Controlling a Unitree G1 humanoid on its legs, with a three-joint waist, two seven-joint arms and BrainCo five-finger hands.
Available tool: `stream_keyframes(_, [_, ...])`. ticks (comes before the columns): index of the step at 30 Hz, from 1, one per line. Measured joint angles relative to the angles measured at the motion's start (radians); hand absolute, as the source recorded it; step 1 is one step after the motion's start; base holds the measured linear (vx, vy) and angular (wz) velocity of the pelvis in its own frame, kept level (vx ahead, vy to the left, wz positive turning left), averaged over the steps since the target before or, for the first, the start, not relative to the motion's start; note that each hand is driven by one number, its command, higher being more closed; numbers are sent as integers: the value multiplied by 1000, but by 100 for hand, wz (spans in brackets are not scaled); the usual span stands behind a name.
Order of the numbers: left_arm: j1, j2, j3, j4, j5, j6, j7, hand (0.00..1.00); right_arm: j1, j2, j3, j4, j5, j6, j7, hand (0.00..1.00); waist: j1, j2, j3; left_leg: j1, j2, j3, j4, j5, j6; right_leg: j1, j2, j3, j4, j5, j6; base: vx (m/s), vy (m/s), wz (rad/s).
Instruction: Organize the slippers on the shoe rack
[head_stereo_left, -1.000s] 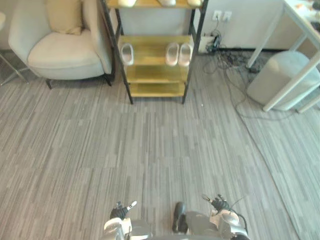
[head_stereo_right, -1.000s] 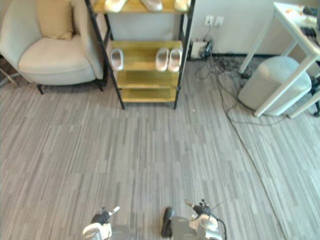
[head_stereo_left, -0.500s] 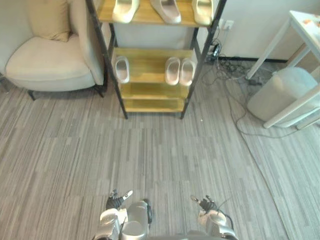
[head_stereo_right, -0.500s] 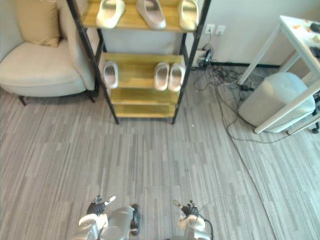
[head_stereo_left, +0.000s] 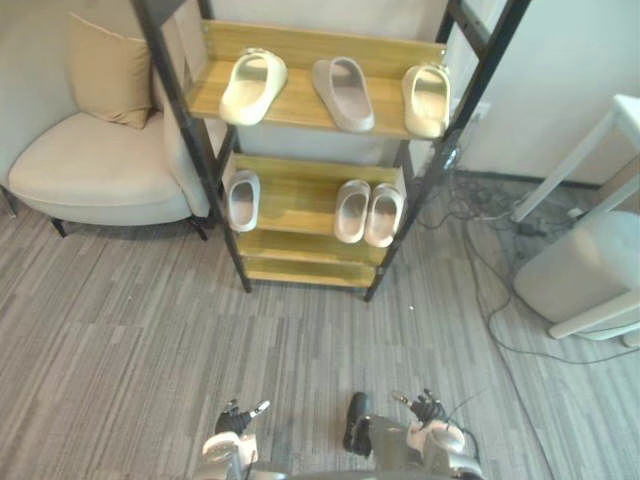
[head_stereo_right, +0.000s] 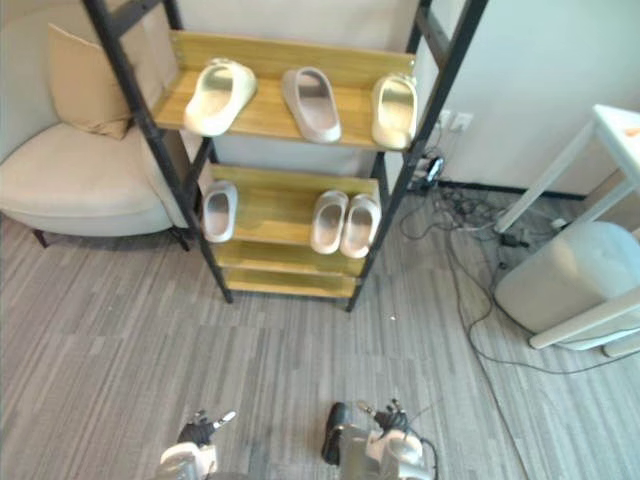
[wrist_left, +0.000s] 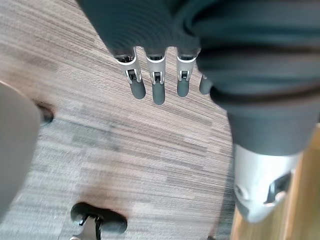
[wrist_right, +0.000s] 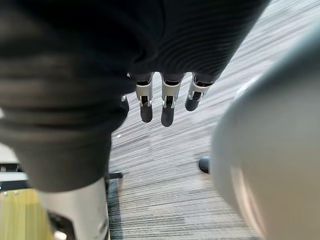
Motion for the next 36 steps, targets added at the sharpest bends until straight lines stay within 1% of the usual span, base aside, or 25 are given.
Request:
stream_keyframes(1, [-1, -2, 12, -2, 1, 1, -1, 0, 4, -2, 3, 0, 0, 2, 1, 0, -1, 7, 5, -80, 23, -9, 198, 76, -2, 50, 15, -7, -21, -21, -6, 413, -212, 27])
stream_keyframes(2, [1, 0, 17, -8, 2, 0, -1, 0, 9, -4, 13, -1, 1, 2, 0, 0, 3, 8, 12, -149, 54, -4, 355, 93, -3, 103, 31, -9, -53, -31, -13, 393, -155, 20])
stream_keyframes(3, [3, 0, 23, -20, 2, 0, -1, 0, 12, 1, 15, -1, 2, 2, -1, 0, 8, 7, 18, -225, 82, 24, 482, 63, 2, 163, 44, -9, -86, -47, -18, 310, -93, 13])
stream_keyframes(4, [2, 2, 22, -33, 0, -1, -1, 0, 12, 6, 15, -1, 3, 2, -3, 0, 11, 4, 21, -270, 88, 43, 518, 45, 5, 196, 45, -10, -103, -59, -23, 453, -128, 4])
stream_keyframes(5, [3, 4, 16, -56, -2, -3, -1, 0, 11, 15, 14, 8, 7, 3, -5, 0, 18, -12, 30, -342, 87, 85, 497, 15, 21, 249, 44, -10, -139, -57, -14, 354, -90, -2])
stream_keyframes(6, [2, 10, 10, -60, -2, -5, -1, 0, 10, 16, 15, 16, 9, 4, -6, 0, 24, -13, 29, -375, 79, 107, 438, 1, 29, 270, 42, -6, -163, -58, -9, 398, -56, -13])
stream_keyframes(7, [2, 8, 3, -67, -3, -7, -2, 0, 10, 16, 14, 19, 9, 6, -8, 0, 30, -13, 30, -410, 55, 125, 302, -11, 39, 296, 35, 3, -187, -63, 5, 319, 45, -15])
stream_keyframes(8, [1, 8, -3, -72, -3, -9, -2, 0, 11, 16, 14, 20, 9, 9, -11, 0, 33, -13, 30, -428, 28, 124, 177, -7, 43, 313, 27, 11, -197, -70, 16, 414, 128, -19])
stream_keyframes(9, [-1, 9, -8, -75, -4, -13, -1, 0, 7, 15, 15, 34, 9, 9, -13, 0, 38, -14, 30, -435, -3, 114, 23, 29, 53, 335, 14, 21, -204, -81, 32, 373, 162, -18])
stream_keyframes(10, [-2, 9, -8, -75, -6, -16, -2, 0, 6, 14, 15, 38, 9, 12, -13, 0, 44, -18, 33, -436, -21, 107, -49, 85, 58, 347, 4, 31, -205, -90, 45, 387, 208, -37])
stream_keyframes(11, [1, 11, -7, -75, -13, -19, -1, 0, 12, 17, 17, 40, 9, 13, -13, 0, 58, -29, 34, -406, -54, 99, -116, 191, 66, 369, -16, 59, -203, -104, 70, 409, 208, -34])
stream_keyframes(12, [-1, 24, -7, -74, -18, -19, 0, 0, 9, 26, 18, 40, 8, 13, -14, 0, 58, -49, 29, -374, -78, 125, -140, 196, 81, 379, -43, 77, -209, -108, 85, 414, 201, -33])
stream_keyframes(13, [-2, 32, -9, -67, -21, -19, 0, 0, 11, 36, 19, 42, 8, 13, -13, 0, 55, -61, 31, -369, -81, 141, -134, 185, 97, 378, -54, 82, -209, -99, 93, 330, 153, -23])
stream_keyframes(15, [-7, 38, -7, -67, -29, -21, -4, 0, 5, 48, 18, 42, 6, 13, -11, 0, 60, -76, 31, -367, -83, 159, -88, 143, 118, 385, -65, 105, -204, -79, 111, 305, 165, -29])
stream_keyframes(17, [-7, 45, -8, -65, -29, -19, -11, 0, 6, 53, 17, 39, 5, 13, -11, 0, 60, -87, 24, -349, -91, 177, -74, 122, 129, 382, -81, 118, -170, -79, 113, 236, 132, -25])
stream_keyframes(19, [-9, 42, -16, -49, -28, -15, -13, 0, 10, 52, 18, 36, -1, 13, -10, 0, 60, -72, 22, -298, -83, 185, -75, 65, 132, 311, -94, 148, 36, -99, 144, 196, 129, -35])
stream_keyframes(21, [-11, 62, -58, -34, -29, -11, -14, 0, 15, 52, 33, 31, -2, 11, -3, 0, 57, -79, 21, -243, -99, 203, -95, 38, 150, 186, -142, 179, 331, -91, 162, 132, 97, -17])
stream_keyframes(22, [-11, 67, -68, -26, -30, -7, -16, 0, 13, 51, 33, 33, -2, 12, -1, 0, 54, -79, 20, -213, -108, 204, -101, 27, 154, 157, -163, 172, 412, -112, 169, 127, 42, 1])
stream_keyframes(23, [-9, 69, -68, -22, -31, -5, -16, 0, 17, 52, 42, 34, -1, 13, 1, 0, 54, -84, 15, -194, -112, 204, -110, 24, 156, 147, -175, 158, 431, -131, 166, 136, 10, 13])
stream_keyframes(24, [-7, 70, -66, -20, -31, -2, -13, 0, 19, 51, 56, 35, -2, 12, 8, 0, 53, -87, 12, -170, -113, 202, -130, 24, 155, 146, -178, 134, 401, -152, 156, 92, -10, 17])
stream_keyframes(25, [-3, 71, -65, -20, -31, -3, -13, 0, 20, 53, 60, 37, -2, 12, 11, 0, 52, -89, 7, -159, -114, 198, -144, 26, 151, 149, -175, 115, 334, -145, 150, 83, -21, 16])
stream_keyframes(27, [-1, 72, -57, -15, -29, -2, -14, 0, 21, 48, 58, 46, -3, 12, 11, 0, 50, -98, -3, -155, -131, 195, -161, 31, 138, 154, -168, 99, 177, -86, 132, 124, -64, 0])
stream_keyframes(28, [-1, 65, -58, -13, -29, -2, -13, 0, 23, 37, 57, 49, -3, 13, 11, 0, 49, -91, -24, -160, -127, 196, -174, 37, 129, 164, -152, 103, 116, -88, 130, 176, -89, -13])
stream_keyframes(33, [-1, 46, -59, 6, -22, -1, -12, 0, 23, 7, 48, 74, -3, 12, 10, 0, 39, -60, -32, -165, -128, 181, -204, 55, 107, 276, -113, 88, -132, -75, 126, 86, -77, -5])
stream_keyframes(36, [1, 52, -59, 23, -21, -2, -13, 0, 34, -3, 47, 82, -3, 12, 9, 0, 32, -67, -37, -119, -132, 146, -275, 91, 98, 343, -94, 60, -236, -26, 117, 18, -53, 20])
